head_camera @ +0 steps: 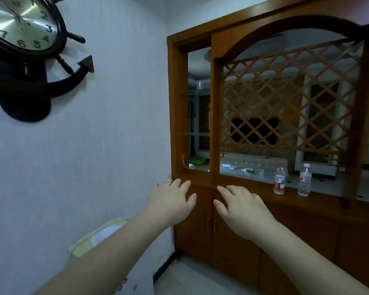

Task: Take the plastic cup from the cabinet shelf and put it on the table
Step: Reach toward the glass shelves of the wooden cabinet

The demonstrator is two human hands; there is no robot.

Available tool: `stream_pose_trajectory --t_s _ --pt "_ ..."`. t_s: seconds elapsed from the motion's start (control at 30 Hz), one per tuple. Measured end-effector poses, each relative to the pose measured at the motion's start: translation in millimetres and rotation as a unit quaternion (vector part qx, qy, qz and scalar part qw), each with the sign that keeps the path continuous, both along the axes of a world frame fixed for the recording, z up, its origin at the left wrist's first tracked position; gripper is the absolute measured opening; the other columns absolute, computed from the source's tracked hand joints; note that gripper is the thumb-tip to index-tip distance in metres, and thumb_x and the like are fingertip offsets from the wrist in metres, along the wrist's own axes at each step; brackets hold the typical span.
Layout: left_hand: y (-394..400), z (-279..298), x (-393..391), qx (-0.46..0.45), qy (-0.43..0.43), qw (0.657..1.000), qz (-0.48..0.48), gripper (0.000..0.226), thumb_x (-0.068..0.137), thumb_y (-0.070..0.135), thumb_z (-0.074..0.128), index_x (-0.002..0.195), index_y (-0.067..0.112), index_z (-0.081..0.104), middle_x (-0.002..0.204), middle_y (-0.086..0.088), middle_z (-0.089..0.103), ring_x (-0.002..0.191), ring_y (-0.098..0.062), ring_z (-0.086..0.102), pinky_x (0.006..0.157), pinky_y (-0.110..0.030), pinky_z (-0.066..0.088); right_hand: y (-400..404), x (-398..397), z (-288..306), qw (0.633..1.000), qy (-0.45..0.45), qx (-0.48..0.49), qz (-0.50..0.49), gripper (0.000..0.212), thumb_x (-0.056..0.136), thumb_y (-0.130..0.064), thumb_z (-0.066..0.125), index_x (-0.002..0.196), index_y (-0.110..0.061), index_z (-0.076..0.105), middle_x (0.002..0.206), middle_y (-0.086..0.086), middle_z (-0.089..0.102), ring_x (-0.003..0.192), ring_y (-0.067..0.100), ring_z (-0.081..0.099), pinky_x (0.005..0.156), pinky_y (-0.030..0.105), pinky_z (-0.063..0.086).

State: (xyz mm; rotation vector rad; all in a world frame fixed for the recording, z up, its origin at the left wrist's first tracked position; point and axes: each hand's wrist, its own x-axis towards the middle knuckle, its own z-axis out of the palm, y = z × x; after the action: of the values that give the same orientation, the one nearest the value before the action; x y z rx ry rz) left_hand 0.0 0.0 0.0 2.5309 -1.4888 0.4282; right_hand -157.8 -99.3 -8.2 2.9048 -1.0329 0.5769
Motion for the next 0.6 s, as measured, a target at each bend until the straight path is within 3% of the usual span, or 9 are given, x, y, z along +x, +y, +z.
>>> stream_pose_trajectory --t_s 0.37,0.6 --pt "-0.5 -23.8 52.3 0.005 -0.019 1.0 -0.013 0.066 0.091 0.06 0.014 0.148 0.027 0.018 0.159 -0.004 0.02 0.145 -0.027 0.012 0.115 -0.057 0.012 -2.6 36.3 -15.5 1.0 -0.015 -0.008 -0.003 0.06 0.097 -0.057 0.02 0.151 -0.035 0.012 0.163 -0.003 0.007 0.149 0.019 0.002 0.118 0.042 0.01" --pt "-40.8 -44.1 82.6 0.018 -0.022 0.999 -0.014 0.069 0.088 0.065 0.011 0.148 0.032 0.015 0.16 -0.001 0.017 0.146 -0.026 0.006 0.115 -0.057 0.006 -48.5 61.7 -34.5 0.999 -0.002 -0.004 -0.035 0.062 0.095 -0.061 0.018 0.151 -0.034 0.014 0.163 -0.001 0.014 0.148 0.021 0.01 0.118 0.043 0.014"
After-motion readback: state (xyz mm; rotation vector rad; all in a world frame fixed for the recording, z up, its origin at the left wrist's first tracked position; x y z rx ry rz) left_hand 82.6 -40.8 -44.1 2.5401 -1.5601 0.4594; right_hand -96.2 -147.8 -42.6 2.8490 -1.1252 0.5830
